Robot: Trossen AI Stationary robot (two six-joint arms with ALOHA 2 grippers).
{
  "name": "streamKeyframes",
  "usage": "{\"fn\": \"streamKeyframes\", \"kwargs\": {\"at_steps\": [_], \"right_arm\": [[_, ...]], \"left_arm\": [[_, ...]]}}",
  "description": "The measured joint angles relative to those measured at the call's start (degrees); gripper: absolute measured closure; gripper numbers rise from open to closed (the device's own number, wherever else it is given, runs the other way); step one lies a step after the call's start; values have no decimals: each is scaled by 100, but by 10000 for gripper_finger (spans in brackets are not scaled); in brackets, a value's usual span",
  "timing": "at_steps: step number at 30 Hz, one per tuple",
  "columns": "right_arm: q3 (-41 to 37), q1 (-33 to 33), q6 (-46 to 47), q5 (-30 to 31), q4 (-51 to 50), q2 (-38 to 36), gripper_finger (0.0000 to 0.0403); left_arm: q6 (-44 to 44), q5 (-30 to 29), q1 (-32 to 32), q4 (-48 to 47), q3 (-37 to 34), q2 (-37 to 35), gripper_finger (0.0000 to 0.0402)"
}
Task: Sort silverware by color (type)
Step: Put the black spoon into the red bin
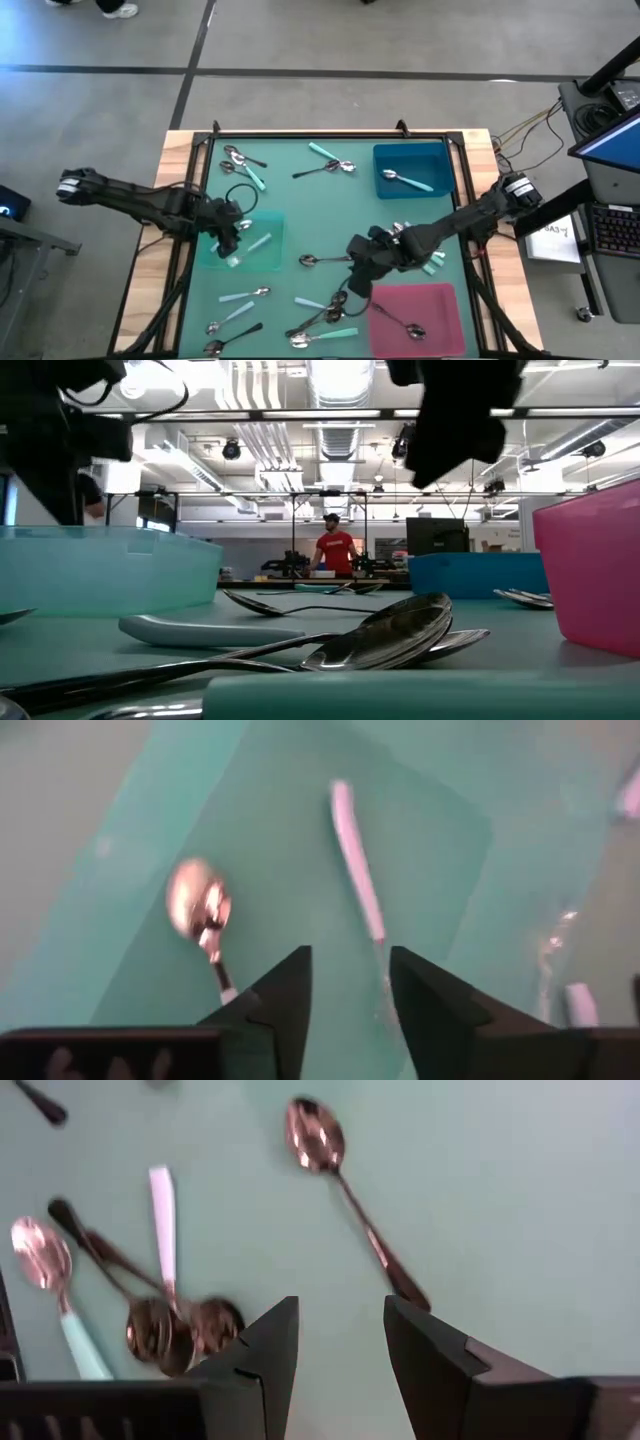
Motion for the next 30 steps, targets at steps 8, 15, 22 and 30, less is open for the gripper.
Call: {"fn": "streamKeyframes", "kwargs": {"at_steps": [8, 15, 22, 30], "right_arm": [[-16, -152, -1832, -51, 771, 767, 267], [460, -396, -2849, -44, 830, 1481, 268], [721, -765, -3062, -508, 766, 2114, 274], [785, -1045, -3147, -828, 743, 2266, 297]], "left_arm": [[761, 0, 0, 34, 557, 61, 247], [761, 3, 0, 36, 891, -12, 246], [760, 2, 0, 40, 1036, -30, 246], [759, 114, 0, 27, 921, -2, 246]]}}
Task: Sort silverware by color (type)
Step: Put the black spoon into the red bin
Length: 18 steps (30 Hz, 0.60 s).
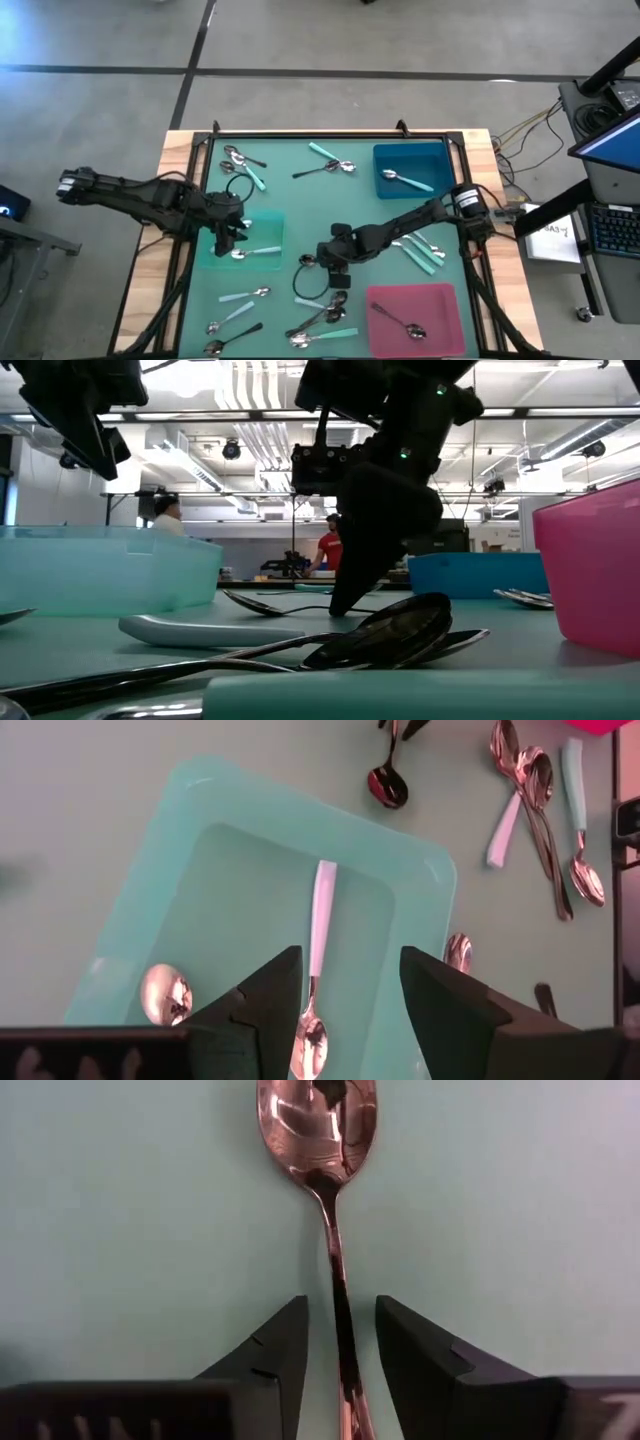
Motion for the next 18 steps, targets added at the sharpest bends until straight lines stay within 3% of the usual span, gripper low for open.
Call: {"fn": "streamKeyframes", "kwargs": {"at_steps": [7, 12, 18], "right_arm": [[3, -129, 87, -379, -137, 106, 383], [7, -131, 113, -495, -202, 33, 392], [42, -111, 138, -614, -788, -650, 393]], "left_arm": [[2, -2, -4, 0, -15, 3, 246], [2, -2, -2, -2, -19, 4, 246], [48, -28, 0, 5, -23, 9, 246]]}}
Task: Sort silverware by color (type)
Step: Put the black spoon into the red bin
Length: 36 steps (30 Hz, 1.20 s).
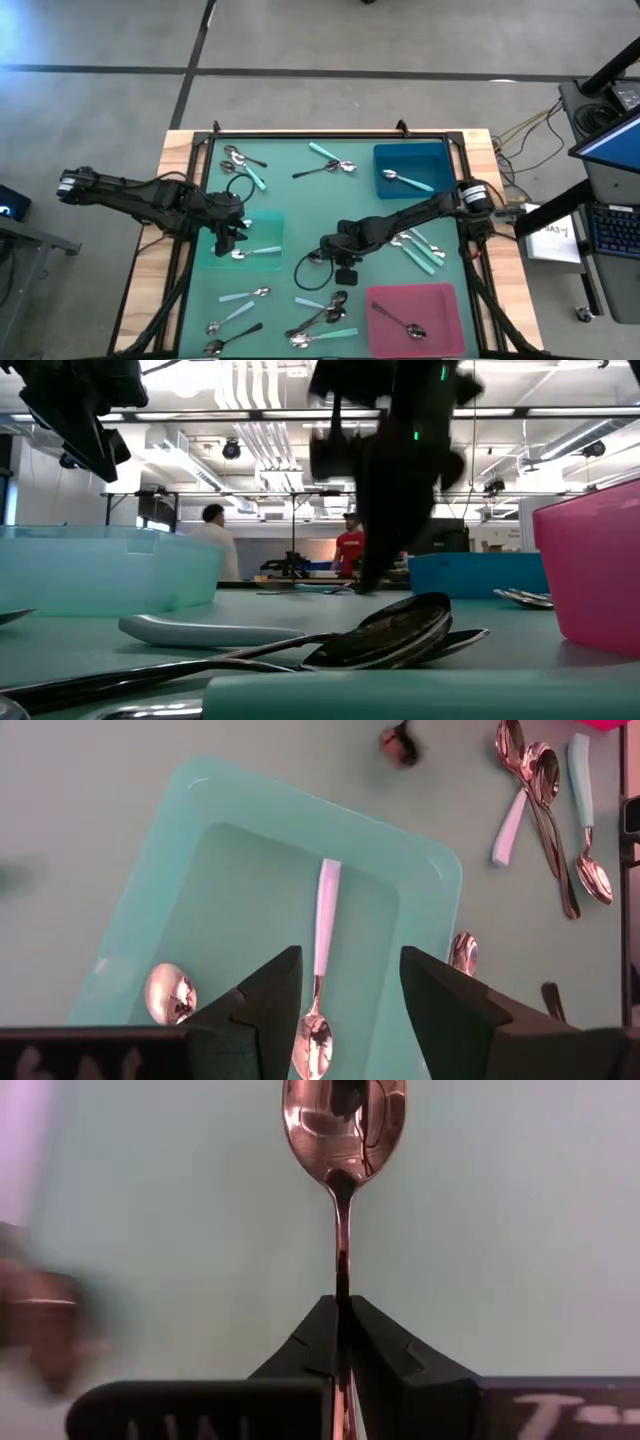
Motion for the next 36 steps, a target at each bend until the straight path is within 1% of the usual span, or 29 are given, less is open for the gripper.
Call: {"fn": "streamKeyframes", "kwargs": {"at_steps": [4, 7, 10, 13, 19, 23, 27, 31, 36], "right_arm": [[34, 33, 378, 119, -579, -764, 393], [10, 208, 802, 139, -960, -1184, 393], [14, 548, 1485, 55, -1249, -1625, 394], [-14, 1053, 2249, 71, -1558, -1826, 394], [-27, 2308, 3715, 7, -1691, -1813, 394], [-55, 2909, 4525, 37, -1758, -1645, 394], [-101, 3269, 5141, 45, -1953, -1508, 393], [-288, 3499, 5293, 42, -2107, -1161, 382], [-372, 3569, 5266, -416, -2223, -802, 357]], "left_arm": [[4, -254, 0, 23, -35, -2, 246], [3, -488, 0, 108, -44, 33, 246], [-51, -762, 4, 118, -55, 112, 246], [-57, -765, 4, 146, -55, 257, 246], [-111, -486, 7, 140, -55, 743, 246], [-219, -423, 4, 285, -55, 1067, 246], [-219, -360, -76, 547, -55, 1210, 246], [-368, -239, -274, 909, -55, 1198, 246], [-816, -71, -721, 952, 51, 1154, 246]]}}
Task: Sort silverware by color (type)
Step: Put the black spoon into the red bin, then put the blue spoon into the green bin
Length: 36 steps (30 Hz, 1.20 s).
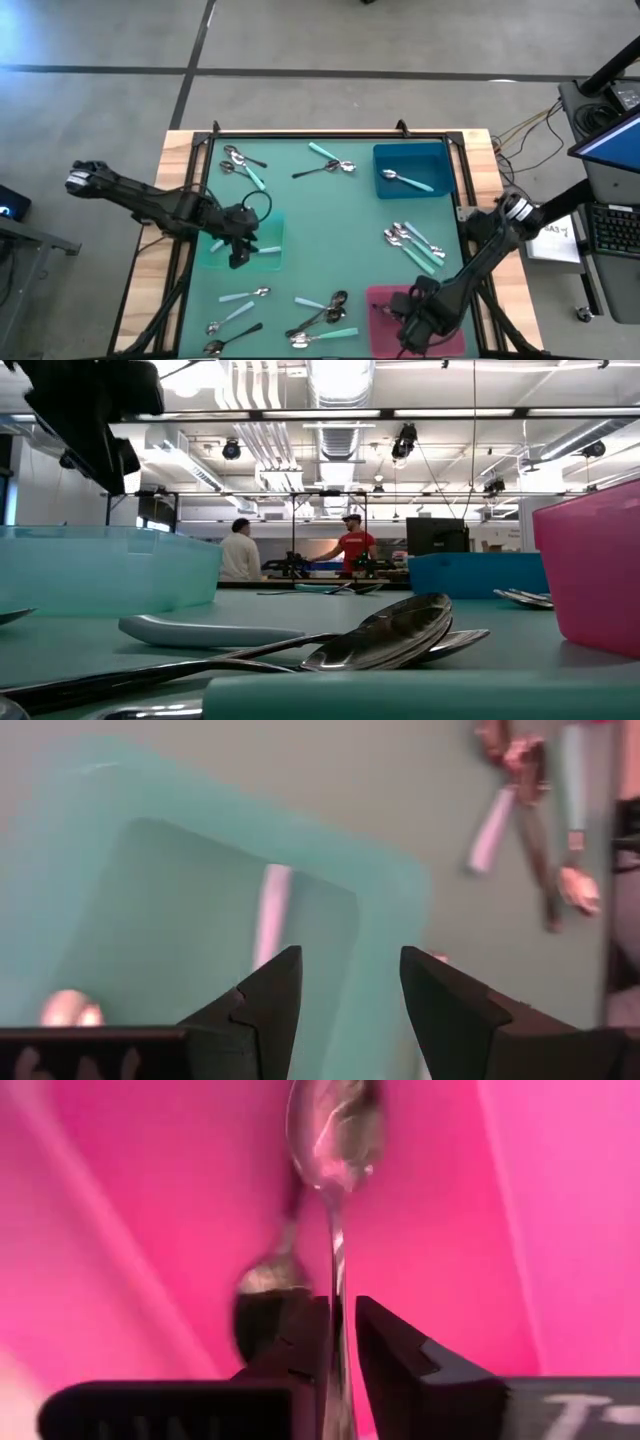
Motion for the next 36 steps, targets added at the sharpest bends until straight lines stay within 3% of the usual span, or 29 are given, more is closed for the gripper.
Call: {"fn": "streamKeyframes", "kwargs": {"at_steps": [9, 14, 18, 27, 36], "right_arm": [[3, -4, -104, 4, -223, 169, 283], [21, -21, -106, 28, -266, 67, 252], [22, -26, -108, 55, -267, 62, 243], [113, -39, -37, 55, -229, 60, 247], [349, -42, -178, 55, -224, 58, 246]], "left_arm": [[-789, -17, -1644, 272, 551, 421, 246], [-1641, -58, -2845, 222, 729, 973, 246], [-2444, -320, -3432, 137, 740, 1505, 246], [-2910, -384, -3554, 96, 742, 2595, 246], [-3461, -715, -3558, -115, 745, 3184, 246]]}}
